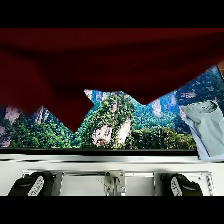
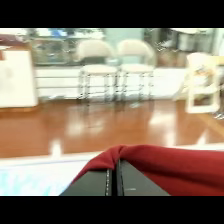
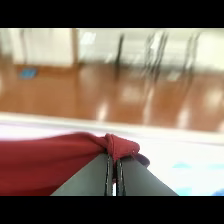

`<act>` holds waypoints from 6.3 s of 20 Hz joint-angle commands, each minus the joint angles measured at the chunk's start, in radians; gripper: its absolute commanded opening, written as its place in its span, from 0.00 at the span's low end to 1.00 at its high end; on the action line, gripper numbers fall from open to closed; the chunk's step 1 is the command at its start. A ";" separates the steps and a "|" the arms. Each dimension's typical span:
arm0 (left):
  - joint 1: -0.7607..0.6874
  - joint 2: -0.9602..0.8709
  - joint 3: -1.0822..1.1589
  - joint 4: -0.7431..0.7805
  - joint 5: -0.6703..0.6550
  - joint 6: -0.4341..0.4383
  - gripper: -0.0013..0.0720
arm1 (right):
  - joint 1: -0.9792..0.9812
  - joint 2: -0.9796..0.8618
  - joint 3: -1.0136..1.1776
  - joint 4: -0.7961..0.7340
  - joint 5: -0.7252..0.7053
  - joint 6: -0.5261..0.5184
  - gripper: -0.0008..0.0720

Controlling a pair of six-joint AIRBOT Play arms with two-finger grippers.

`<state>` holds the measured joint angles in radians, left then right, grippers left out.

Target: Fold the shirts.

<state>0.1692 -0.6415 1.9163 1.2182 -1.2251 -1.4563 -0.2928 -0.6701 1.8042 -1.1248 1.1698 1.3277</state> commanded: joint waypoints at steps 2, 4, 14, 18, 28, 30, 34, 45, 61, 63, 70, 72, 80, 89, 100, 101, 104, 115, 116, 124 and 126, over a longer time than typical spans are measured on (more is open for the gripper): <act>0.001 0.064 0.045 0.099 -0.163 0.005 0.07 | 0.001 0.124 0.025 -0.153 0.089 0.049 0.10; 0.001 0.064 0.045 0.098 -0.174 0.004 0.07 | 0.001 0.124 0.025 -0.196 0.178 0.050 0.10; 0.001 -0.088 -0.268 0.185 -0.442 0.011 0.07 | 0.002 -0.157 -0.236 -0.227 0.557 0.053 0.09; 0.000 -0.273 -0.552 0.120 -0.276 0.012 0.07 | 0.002 -0.332 -0.514 -0.203 0.285 0.052 0.09; -0.036 -0.815 -0.597 -0.337 0.542 0.183 0.07 | 0.312 -0.874 -0.523 -0.181 -0.922 0.085 0.10; -0.059 -0.877 -0.597 -0.337 0.627 0.235 0.07 | 0.330 -0.928 -0.523 -0.179 -1.088 0.103 0.10; -0.105 -0.969 -0.597 -0.336 0.713 0.272 0.07 | 0.335 -1.019 -0.523 -0.101 -1.056 0.143 0.10; -0.063 -1.003 -0.492 -0.146 0.184 0.253 0.07 | 0.238 -0.980 -0.523 -0.111 -0.539 0.151 0.10; -0.072 -1.048 -0.457 -0.006 -0.180 0.052 0.65 | 0.198 -0.925 -0.488 -0.166 -0.177 0.112 0.81; -0.016 -0.973 -0.437 -0.005 -0.251 0.061 0.65 | 0.158 -0.850 -0.444 -0.313 -0.064 0.111 0.81; 0.218 -0.547 -1.025 -0.105 -0.284 0.152 0.97 | -0.257 -0.712 -0.603 -0.088 0.324 -0.035 0.90; 0.242 -0.442 -1.226 -0.129 -0.188 0.171 0.97 | -0.314 -0.712 -0.649 0.003 0.325 -0.059 0.90; 0.176 -0.436 -1.450 -0.244 0.068 0.184 0.97 | -0.245 -0.712 -0.669 -0.002 0.216 -0.055 0.90; 0.018 -0.581 -1.450 -0.336 0.186 0.185 0.81 | -0.202 -0.713 -0.670 -0.089 0.191 -0.050 0.90; 0.001 -0.558 -1.444 -0.340 0.084 0.241 0.07 | -0.202 -0.859 -0.786 -0.029 0.287 -0.067 0.95; 0.001 -0.553 -1.444 -0.340 0.083 0.241 0.07 | -0.202 -0.859 -0.804 -0.015 0.258 -0.066 0.95; 0.001 -0.547 -1.442 -0.340 0.083 0.247 0.07 | -0.202 -0.866 -0.851 0.053 0.233 -0.069 0.95; 0.001 -0.547 -1.352 -0.341 0.079 0.248 0.07 | -0.036 -0.892 -0.920 0.077 0.071 -0.055 0.62; 0.001 -0.547 -1.342 -0.341 0.079 0.248 0.07 | -0.023 -0.891 -0.914 0.076 0.066 -0.053 0.35; 0.001 -0.496 -1.174 -0.340 0.065 0.327 0.07 | 0.016 -0.826 -0.702 0.129 0.159 -0.150 0.10; 0.001 -0.502 -1.094 -0.340 0.066 0.327 0.07 | 0.066 -0.823 -0.632 0.121 0.065 -0.127 0.10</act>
<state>0.1696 -1.1522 0.7303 0.8776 -1.1622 -1.1473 -0.2749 -1.5112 1.0847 -1.0092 1.3117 1.1988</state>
